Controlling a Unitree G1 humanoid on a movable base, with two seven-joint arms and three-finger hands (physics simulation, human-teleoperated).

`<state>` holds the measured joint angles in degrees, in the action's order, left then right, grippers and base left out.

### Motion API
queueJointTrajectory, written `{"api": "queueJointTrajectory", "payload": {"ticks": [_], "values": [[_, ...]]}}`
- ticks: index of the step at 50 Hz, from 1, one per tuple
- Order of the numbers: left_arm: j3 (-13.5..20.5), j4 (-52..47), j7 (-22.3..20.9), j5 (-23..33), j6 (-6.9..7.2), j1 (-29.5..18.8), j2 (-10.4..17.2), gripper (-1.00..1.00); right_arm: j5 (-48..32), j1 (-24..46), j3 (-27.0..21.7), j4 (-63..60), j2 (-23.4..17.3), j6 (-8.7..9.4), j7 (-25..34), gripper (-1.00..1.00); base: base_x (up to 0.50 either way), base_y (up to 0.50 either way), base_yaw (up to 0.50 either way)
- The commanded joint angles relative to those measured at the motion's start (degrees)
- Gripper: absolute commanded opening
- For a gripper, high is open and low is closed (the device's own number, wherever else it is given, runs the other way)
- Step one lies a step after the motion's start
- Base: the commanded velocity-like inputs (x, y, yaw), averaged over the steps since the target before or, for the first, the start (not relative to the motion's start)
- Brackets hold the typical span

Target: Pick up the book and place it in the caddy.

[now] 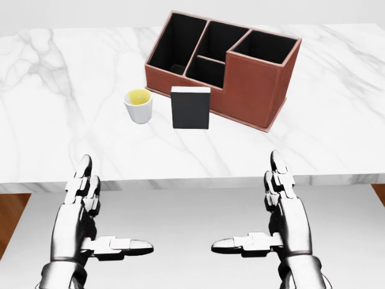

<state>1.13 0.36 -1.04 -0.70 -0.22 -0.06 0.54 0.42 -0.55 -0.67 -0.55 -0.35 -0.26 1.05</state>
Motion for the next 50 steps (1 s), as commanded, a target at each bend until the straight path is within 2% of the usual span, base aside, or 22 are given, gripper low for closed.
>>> {"api": "queueJointTrajectory", "payload": {"ticks": [1, 2, 3, 5, 6, 9, 12, 16, 18, 23, 30, 31, 33, 34, 35, 36, 38, 39, 43, 46, 50], "values": [[2.32, 1.23, -1.67, -1.57, -0.56, -0.43, 1.04, 1.0, 0.63, -0.68, -1.26, -1.71, -0.09, 1.0, 0.13, 1.0, 0.0, 0.0, 0.0], [2.32, 1.65, -1.68, -1.61, -0.73, -0.52, 1.02, 1.0, 1.36, -0.81, -1.12, -2.26, -0.26, 1.22, 1.05, 1.0, 0.0, 0.0, 0.0], [2.14, 3.19, -1.58, -1.23, -1.98, -0.71, 0.95, 1.0, 0.3, -0.9, -0.68, -1.68, -0.52, -0.15, 1.21, 1.0, 0.0, 0.0, 0.0], [2.04, 3.66, -1.56, -1.12, -2.35, -0.77, 0.97, 1.0, 0.26, -1.02, -0.63, -1.43, -0.39, -0.87, 1.33, 1.0, 0.0, 0.0, 0.0], [2.0, 3.48, -1.63, -1.15, -2.09, -0.78, 1.01, 1.0, -0.06, -1.18, -0.35, -0.77, -0.39, -1.95, 1.62, 1.0, 0.0, 0.0, 0.0], [1.98, 2.95, -1.63, -1.16, -1.76, -0.72, 1.03, 1.0, 0.06, -0.98, -0.18, -0.48, -0.33, -1.68, 2.1, 1.0, 0.0, 0.0, 0.0], [1.97, 3.25, -1.6, -1.01, -2.04, -0.8, 1.05, 1.0, 0.33, -0.88, -0.18, -0.44, -0.3, -1.63, 2.41, 1.0, 0.0, 0.0, 0.0], [1.9, 3.92, -1.67, -0.75, -2.82, -0.77, 1.05, 1.0, 0.09, -0.83, -0.08, 0.38, -0.41, -3.0, 2.96, 1.0, 0.0, 0.0, 0.0], [1.94, 4.49, -1.71, -0.74, -3.21, -0.88, 1.07, 1.0, -0.54, -0.84, -0.23, 1.25, -0.42, -4.74, 2.66, 1.0, 0.0, 0.0, 0.0], [1.76, 6.15, -1.69, -0.25, -4.78, -1.0, 1.07, 1.0, -0.59, -1.29, 0.15, 1.47, -0.29, -4.74, 3.21, 1.0, 0.0, 0.0, 0.0], [1.67, 6.79, -1.75, -0.02, -4.78, -1.21, 1.11, 1.0, -0.09, -2.12, 0.35, -1.63, -0.3, -4.14, 4.24, 1.0, -0.06, 0.0, -0.43], [1.66, 6.74, -1.77, 0.02, -4.78, -1.18, 1.11, 1.0, -0.27, -2.01, 0.32, -1.18, -0.22, -4.74, 3.99, 1.0, -0.03, 0.0, -0.5], [1.63, 6.61, -1.83, 0.03, -4.78, -1.06, 1.08, 1.0, -0.24, -2.25, 0.65, -1.88, -0.1, -3.83, 4.19, 1.0, 0.0, 0.0, -0.45], [1.61, 6.79, -1.82, 0.08, -4.78, -1.04, 1.06, 1.0, -1.02, -2.06, 0.62, -1.68, 0.06, -4.33, 3.11, 1.0, 0.0, 0.0, -0.32], [1.45, 7.4, -1.78, 0.39, -4.78, -0.9, 1.01, 1.0, -1.06, -2.41, 1.02, -2.08, 0.15, -3.76, 3.21, 1.0, 0.0, 0.0, 0.0], [1.46, 7.53, -1.8, 0.42, -4.78, -0.91, 1.03, 1.0, 0.14, -2.68, 0.99, -3.24, 0.4, -2.23, 3.47, 1.0, 0.0, 0.0, 0.0], [1.51, 7.28, -1.89, 0.32, -4.78, -0.86, 1.06, 1.0, -0.53, -3.21, 1.44, -4.2, 0.38, -1.97, 2.93, 1.0, 0.0, 0.0, 0.0], [1.52, 7.01, -1.93, 0.3, -4.78, -0.73, 1.06, 1.0, -1.26, -3.25, 1.58, -4.13, 0.37, -2.98, 2.33, 1.0, 0.0, 0.0, 0.0], [1.5, 6.34, -2.0, 0.42, -4.78, -0.33, 1.05, 1.0, -1.99, -3.68, 1.97, -4.46, 0.22, -3.09, 2.07, 1.0, 0.0, 0.0, 0.0], [1.49, 6.25, -2.07, 0.51, -4.78, -0.17, 1.02, 1.0, -2.65, -3.77, 1.7, -4.27, 0.11, -4.34, 1.57, 1.0, 0.0, 0.0, 0.0], [1.42, 6.47, -2.13, 0.63, -4.78, -0.06, 1.0, 1.0, -2.77, -4.22, 1.8, -5.2, 0.1, -3.84, 1.74, 1.0, 0.0, 0.0, 0.0]]}}
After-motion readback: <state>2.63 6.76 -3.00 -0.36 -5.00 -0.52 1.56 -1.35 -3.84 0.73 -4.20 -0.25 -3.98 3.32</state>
